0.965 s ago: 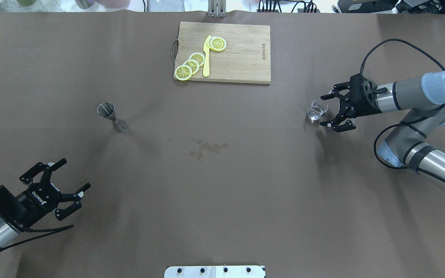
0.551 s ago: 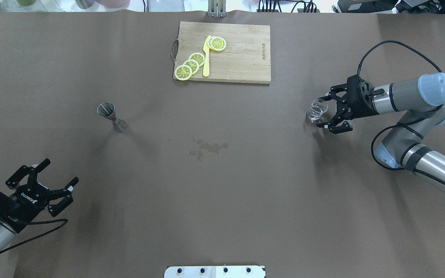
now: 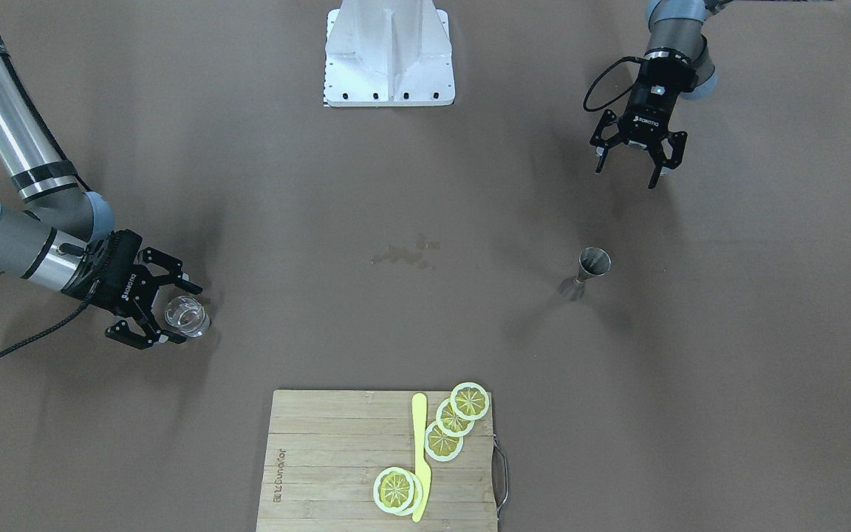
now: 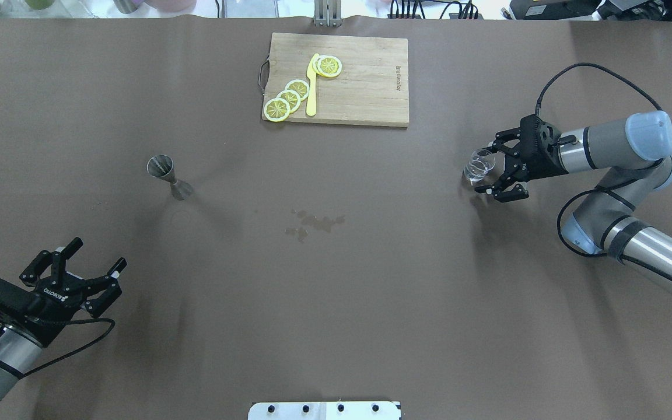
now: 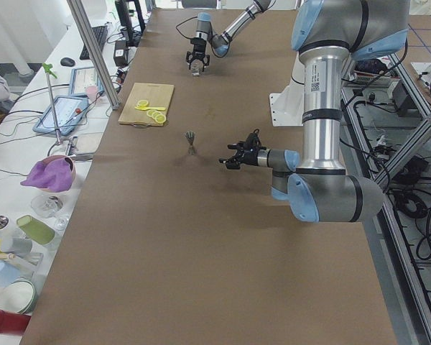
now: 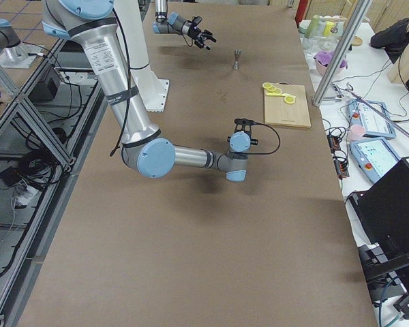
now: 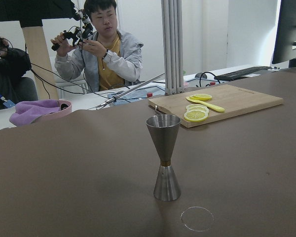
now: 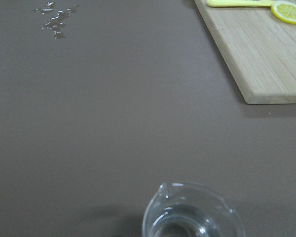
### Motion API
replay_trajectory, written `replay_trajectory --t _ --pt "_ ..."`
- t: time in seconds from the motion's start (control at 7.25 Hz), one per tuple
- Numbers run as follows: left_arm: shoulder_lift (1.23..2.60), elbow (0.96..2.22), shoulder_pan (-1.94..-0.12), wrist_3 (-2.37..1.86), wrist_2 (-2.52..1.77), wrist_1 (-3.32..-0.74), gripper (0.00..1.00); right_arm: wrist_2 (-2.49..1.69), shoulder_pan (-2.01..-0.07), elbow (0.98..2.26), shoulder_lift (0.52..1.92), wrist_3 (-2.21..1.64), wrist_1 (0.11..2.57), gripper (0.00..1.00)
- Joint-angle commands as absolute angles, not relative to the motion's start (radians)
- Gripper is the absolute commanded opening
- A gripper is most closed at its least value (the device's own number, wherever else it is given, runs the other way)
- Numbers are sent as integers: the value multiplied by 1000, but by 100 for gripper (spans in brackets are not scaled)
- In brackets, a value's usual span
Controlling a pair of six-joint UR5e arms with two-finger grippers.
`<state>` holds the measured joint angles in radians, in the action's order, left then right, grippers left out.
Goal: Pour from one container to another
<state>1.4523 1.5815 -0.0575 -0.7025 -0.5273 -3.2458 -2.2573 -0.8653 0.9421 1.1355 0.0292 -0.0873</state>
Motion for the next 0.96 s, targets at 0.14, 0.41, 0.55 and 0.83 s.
replay_trajectory --t 0.14,0.41,0.55,0.83 --pt "1486 1601 -61 -992 -436 -2953 96 -2246 -865 930 1131 29 -87 85" --pt "1519 1609 -95 -1071 -373 -2868 94 -2246 -865 923 1124 28 -87 77" --pt "1551 1606 -113 -1071 -374 -2847 94 -2246 -865 923 1120 17 -87 77" --pt "1604 1591 -136 -1072 -376 -2751 94 -2244 -865 919 1112 12 -87 77"
